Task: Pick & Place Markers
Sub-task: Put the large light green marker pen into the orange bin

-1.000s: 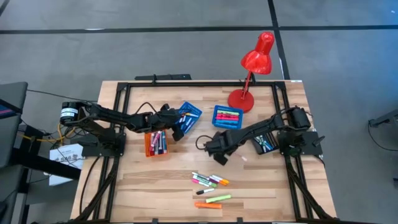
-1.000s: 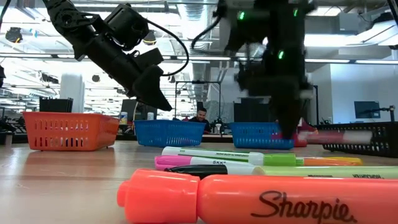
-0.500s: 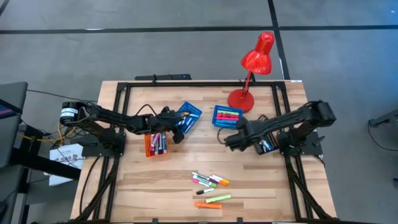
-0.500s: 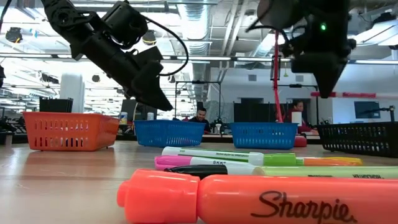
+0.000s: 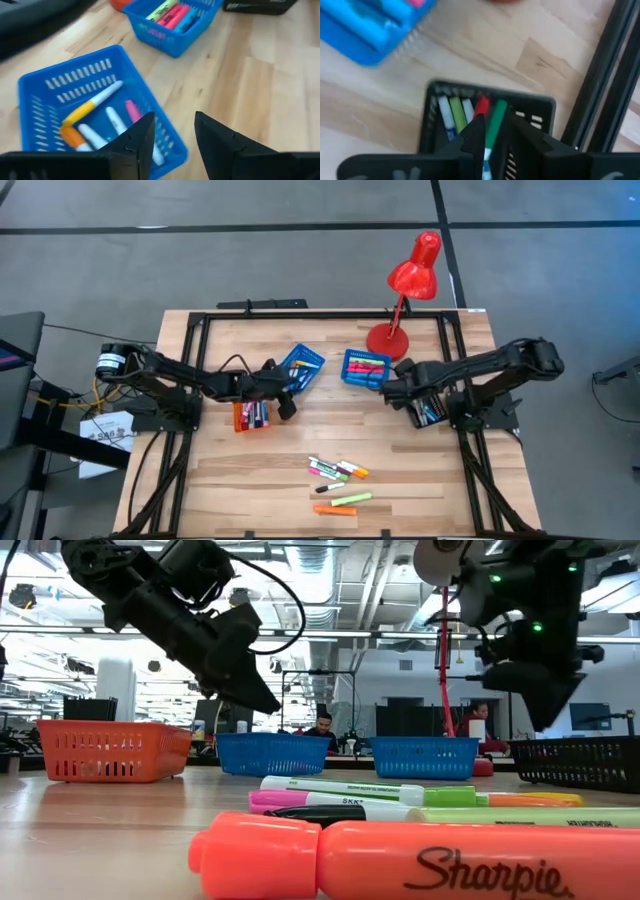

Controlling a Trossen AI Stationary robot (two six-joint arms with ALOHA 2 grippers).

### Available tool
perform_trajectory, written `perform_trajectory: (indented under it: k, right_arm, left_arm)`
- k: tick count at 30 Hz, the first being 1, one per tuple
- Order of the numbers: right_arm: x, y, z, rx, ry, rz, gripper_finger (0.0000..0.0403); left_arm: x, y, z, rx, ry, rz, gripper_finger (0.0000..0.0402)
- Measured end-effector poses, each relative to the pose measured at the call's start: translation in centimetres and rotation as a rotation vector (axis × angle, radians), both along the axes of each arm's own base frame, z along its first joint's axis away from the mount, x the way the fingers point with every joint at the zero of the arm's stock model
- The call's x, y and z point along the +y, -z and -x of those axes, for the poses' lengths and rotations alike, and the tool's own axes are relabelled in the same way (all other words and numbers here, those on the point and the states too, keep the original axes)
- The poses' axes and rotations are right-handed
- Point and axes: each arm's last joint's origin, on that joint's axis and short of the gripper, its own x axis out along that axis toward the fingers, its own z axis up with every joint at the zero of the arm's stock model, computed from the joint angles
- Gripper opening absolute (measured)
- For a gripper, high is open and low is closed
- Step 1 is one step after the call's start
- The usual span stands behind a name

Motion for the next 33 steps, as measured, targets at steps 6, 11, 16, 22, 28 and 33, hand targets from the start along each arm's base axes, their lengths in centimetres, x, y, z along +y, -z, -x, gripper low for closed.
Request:
perform_trajectory:
  k: [6, 11, 16, 22, 28, 33]
  right_arm:
    - [-0.8, -2.0, -2.0, -0.131, -0.003, 0.009, 0.0075]
    - [-0.4, -3.2, -5.0, -0.361, -0.200, 0.022, 0.0075]
    - [-0.4, -4.4, -8.8, -0.625, -0.463, 0.129, 0.0075]
    - [0.3, -3.8, -11.8, -0.767, -0.625, 0.153, 0.0075]
    - [1.6, -0.3, -13.3, -0.737, -0.758, -0.066, 0.0075]
    - [2.6, 0.9, -14.2, -0.782, -0.790, -0.169, 0.0075]
  left_arm:
    - [-2.3, -0.4, -0.3, -0.052, 0.194, 0.096, 0.0135]
    - [-5.1, -0.6, -0.1, -0.069, 0.373, 0.152, 0.0135]
    - [-7.8, -0.6, 0.5, -0.062, 0.476, 0.156, 0.0135]
    - [-10.0, -0.7, 0.9, -0.103, 0.509, 0.126, 0.0135]
    - [-10.9, -0.3, 0.5, -0.171, 0.505, 0.124, 0.0135]
    - [-11.9, 1.2, -0.2, -0.211, 0.525, 0.141, 0.0135]
